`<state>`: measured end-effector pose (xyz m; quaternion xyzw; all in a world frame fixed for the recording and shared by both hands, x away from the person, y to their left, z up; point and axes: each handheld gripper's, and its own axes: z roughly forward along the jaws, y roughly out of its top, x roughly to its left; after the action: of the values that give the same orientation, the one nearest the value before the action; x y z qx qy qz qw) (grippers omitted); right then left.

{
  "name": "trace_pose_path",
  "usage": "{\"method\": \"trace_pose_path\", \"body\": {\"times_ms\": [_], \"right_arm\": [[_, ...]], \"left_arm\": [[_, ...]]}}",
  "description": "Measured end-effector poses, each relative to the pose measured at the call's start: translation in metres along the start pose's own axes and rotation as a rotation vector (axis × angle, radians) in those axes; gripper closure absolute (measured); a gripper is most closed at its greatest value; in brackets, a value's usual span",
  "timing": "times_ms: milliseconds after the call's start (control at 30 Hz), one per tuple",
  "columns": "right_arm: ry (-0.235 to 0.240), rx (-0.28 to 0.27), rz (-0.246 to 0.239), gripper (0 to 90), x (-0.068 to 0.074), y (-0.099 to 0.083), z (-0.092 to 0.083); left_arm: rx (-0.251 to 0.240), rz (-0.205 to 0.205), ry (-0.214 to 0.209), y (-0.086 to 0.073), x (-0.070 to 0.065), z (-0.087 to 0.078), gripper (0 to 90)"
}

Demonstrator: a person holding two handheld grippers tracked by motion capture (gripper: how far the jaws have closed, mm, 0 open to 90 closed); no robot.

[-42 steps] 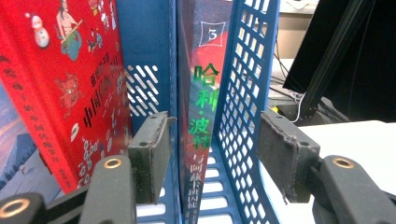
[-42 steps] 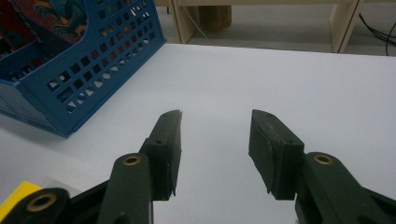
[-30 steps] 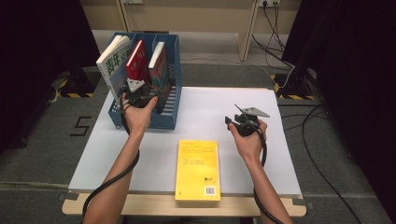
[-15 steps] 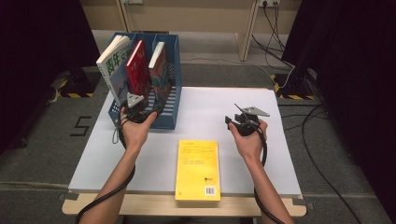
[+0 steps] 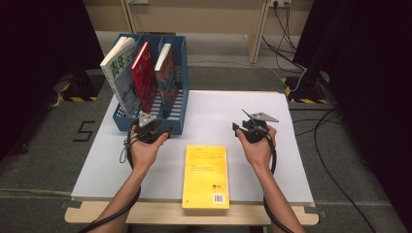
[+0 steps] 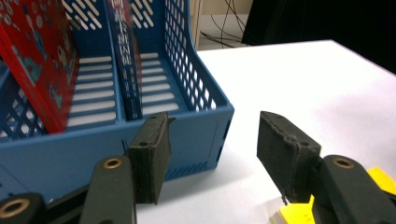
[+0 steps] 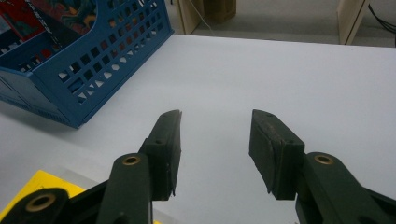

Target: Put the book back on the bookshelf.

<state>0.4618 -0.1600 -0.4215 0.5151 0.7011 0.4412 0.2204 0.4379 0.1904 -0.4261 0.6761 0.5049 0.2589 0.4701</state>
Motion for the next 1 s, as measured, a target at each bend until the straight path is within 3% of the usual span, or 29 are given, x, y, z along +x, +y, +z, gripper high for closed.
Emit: {"method": "trace_pose_path", "body": {"times_ms": [300, 633, 1000], "right_arm": [[0.012, 0.019, 0.01, 54.4, 0.002, -0.006, 0.0], [0.047, 0.07, 0.025, 54.6, 0.008, -0.014, 0.005], [0.051, 0.1, 0.024, 54.5, 0.011, -0.02, 0.009]], "left_arm": [[0.05, 0.007, -0.054, -0.018, -0.008, 0.0, 43.6], [0.143, 0.044, -0.154, -0.046, -0.038, 0.009, 44.2], [0.185, 0.05, -0.171, -0.063, -0.048, 0.013, 44.1]]}}
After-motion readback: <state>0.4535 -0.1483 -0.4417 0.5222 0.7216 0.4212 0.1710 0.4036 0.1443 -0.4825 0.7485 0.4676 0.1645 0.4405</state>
